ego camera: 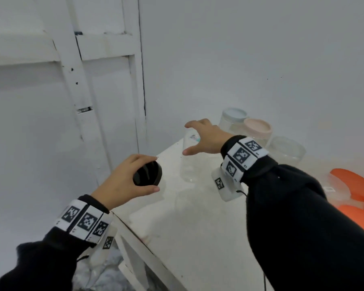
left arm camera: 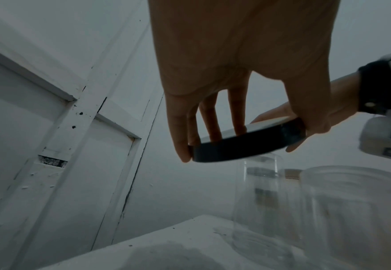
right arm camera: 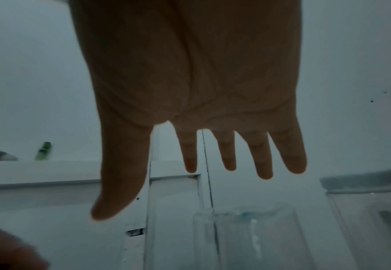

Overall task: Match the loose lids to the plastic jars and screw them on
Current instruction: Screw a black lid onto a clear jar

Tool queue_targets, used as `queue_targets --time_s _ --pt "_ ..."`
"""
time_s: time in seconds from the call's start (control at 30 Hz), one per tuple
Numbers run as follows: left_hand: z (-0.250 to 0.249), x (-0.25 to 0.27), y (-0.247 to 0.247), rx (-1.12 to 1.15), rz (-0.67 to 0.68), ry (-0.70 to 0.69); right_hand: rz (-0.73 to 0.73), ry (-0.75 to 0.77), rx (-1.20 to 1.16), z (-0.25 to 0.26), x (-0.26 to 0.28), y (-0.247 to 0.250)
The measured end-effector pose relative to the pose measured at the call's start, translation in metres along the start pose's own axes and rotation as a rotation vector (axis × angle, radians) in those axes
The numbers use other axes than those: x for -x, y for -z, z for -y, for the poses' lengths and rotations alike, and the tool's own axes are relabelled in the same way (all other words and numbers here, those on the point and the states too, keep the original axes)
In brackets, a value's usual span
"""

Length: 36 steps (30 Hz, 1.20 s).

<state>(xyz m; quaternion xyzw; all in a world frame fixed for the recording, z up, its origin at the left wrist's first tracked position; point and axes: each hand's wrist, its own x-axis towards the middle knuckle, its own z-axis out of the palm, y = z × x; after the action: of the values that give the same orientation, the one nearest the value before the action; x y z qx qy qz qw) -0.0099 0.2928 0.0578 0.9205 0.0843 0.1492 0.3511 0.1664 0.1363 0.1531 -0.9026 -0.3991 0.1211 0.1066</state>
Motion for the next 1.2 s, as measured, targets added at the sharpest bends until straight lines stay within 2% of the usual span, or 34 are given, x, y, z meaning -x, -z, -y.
queue_targets --time_s 0.2,0.33,0.5,0.7,0.97,1.2 --pt "0.032 -0.016 0.021 0.017 0.028 -0.022 0.139 -0.134 0.154 0.008 -0.037 0.017" --pt "0.047 -0.025 0.027 0.046 0.043 -0.032 0.212 -0.160 0.169 0.012 -0.046 0.013" --pt "0.054 -0.035 0.028 0.052 0.071 -0.048 0.192 -0.190 0.248 0.015 -0.053 0.002" --pt "0.056 -0.042 0.026 0.088 0.060 -0.086 0.049 -0.155 0.158 0.013 -0.050 0.002" --pt "0.039 -0.052 0.021 0.165 0.012 -0.157 -0.366 -0.044 -0.065 -0.002 -0.004 0.015" --pt "0.003 -0.061 0.008 0.227 -0.006 -0.265 -0.619 -0.121 -0.285 -0.043 0.051 0.015"
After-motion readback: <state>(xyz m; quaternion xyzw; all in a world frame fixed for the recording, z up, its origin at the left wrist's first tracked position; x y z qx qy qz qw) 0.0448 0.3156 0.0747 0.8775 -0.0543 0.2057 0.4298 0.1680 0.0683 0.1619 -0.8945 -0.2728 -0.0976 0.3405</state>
